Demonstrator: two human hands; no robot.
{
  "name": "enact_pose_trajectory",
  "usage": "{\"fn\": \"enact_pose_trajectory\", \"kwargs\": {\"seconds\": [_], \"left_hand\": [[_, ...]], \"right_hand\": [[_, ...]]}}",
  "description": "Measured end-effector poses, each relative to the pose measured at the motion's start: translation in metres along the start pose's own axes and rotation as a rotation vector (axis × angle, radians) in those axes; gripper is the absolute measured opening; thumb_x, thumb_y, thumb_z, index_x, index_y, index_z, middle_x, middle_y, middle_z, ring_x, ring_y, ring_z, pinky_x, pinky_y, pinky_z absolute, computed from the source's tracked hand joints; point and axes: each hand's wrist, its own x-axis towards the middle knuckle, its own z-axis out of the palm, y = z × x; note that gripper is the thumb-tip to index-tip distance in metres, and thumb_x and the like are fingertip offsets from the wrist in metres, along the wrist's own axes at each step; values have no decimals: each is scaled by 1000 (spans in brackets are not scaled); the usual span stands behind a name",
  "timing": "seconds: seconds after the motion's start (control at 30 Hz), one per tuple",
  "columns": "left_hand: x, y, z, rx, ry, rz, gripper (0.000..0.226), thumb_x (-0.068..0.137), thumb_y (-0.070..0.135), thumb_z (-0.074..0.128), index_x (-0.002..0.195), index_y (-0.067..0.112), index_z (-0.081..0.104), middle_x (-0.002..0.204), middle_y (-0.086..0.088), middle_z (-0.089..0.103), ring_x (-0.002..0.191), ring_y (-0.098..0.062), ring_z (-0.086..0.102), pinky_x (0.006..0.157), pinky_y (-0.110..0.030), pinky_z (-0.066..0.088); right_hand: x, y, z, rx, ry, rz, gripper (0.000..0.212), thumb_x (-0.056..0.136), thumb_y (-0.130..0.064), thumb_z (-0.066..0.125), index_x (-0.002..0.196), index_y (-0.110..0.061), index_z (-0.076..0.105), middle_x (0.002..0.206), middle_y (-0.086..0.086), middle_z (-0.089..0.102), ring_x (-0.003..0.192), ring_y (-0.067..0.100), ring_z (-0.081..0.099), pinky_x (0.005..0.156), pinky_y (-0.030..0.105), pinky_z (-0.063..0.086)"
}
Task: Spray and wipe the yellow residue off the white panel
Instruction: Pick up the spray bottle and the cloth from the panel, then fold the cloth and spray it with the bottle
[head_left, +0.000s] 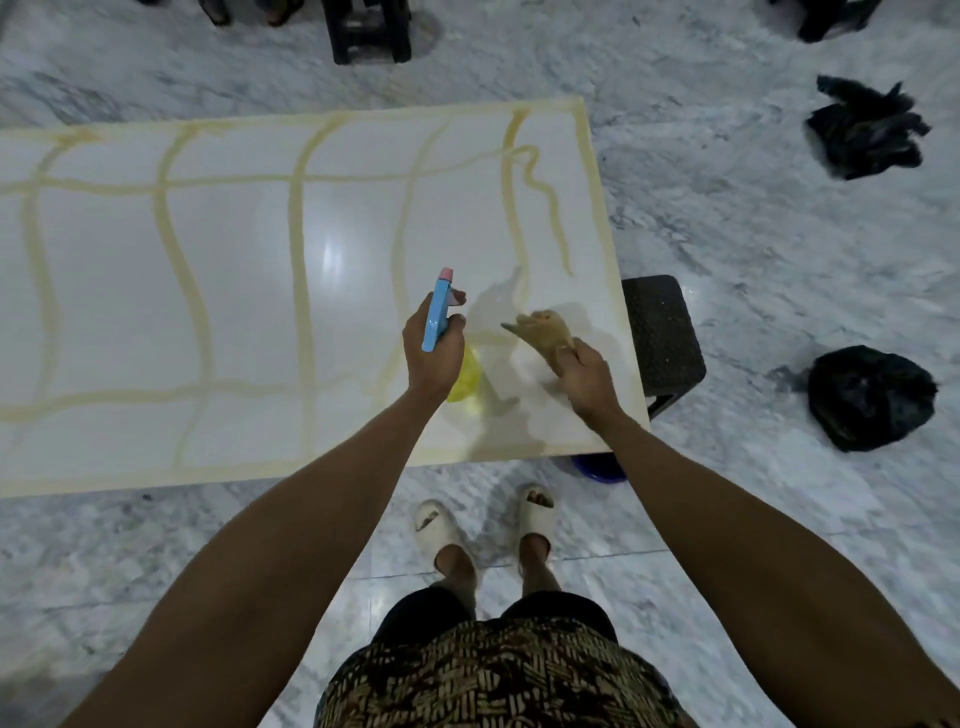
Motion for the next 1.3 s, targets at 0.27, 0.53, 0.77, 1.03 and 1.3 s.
{"fn": "enact_pose_trajectory", "kwargs": {"seconds": [0.27, 0.53, 0.77, 1.03, 1.3], "left_hand": [[32, 47, -24, -231, -193, 5, 34, 85, -5, 53, 112, -5, 72, 88, -3, 72, 79, -14, 67, 56, -28, 55], [63, 89, -66, -211, -376, 122, 44, 96, -10, 49, 131, 7, 69, 92, -16, 69, 64, -10, 63, 51, -28, 58], [95, 111, -89, -78, -423, 138, 50, 97, 1, 55, 131, 34, 70, 80, -10, 71, 74, -29, 68, 49, -32, 54], [129, 107, -82, 199, -458, -36, 45, 78, 29, 57, 109, 7, 81, 76, -2, 79, 71, -43, 76, 77, -55, 65], [174, 109, -41, 236, -416, -180, 51, 78, 38, 58, 110, 6, 80, 71, -6, 77, 76, -48, 76, 72, -58, 65]], "right_hand": [[14, -78, -22, 974, -111, 218, 57, 100, -51, 45, 139, -11, 55, 137, 14, 61, 119, 28, 63, 82, 38, 58], [14, -145, 0, 1372, -250, 126, 52, 103, -44, 44, 136, -5, 53, 132, 19, 62, 114, 35, 66, 80, 51, 58], [38, -175, 22, 1234, -263, 163, 56, 105, -41, 34, 145, -2, 44, 139, 20, 57, 130, 33, 54, 114, 49, 36], [84, -187, 33, 1051, -336, 164, 73, 101, -60, 28, 144, -5, 47, 145, 16, 53, 135, 31, 49, 117, 49, 32], [144, -197, 14, 951, -348, 117, 69, 98, -60, 36, 141, -8, 52, 142, 12, 56, 131, 29, 53, 112, 45, 40]]}}
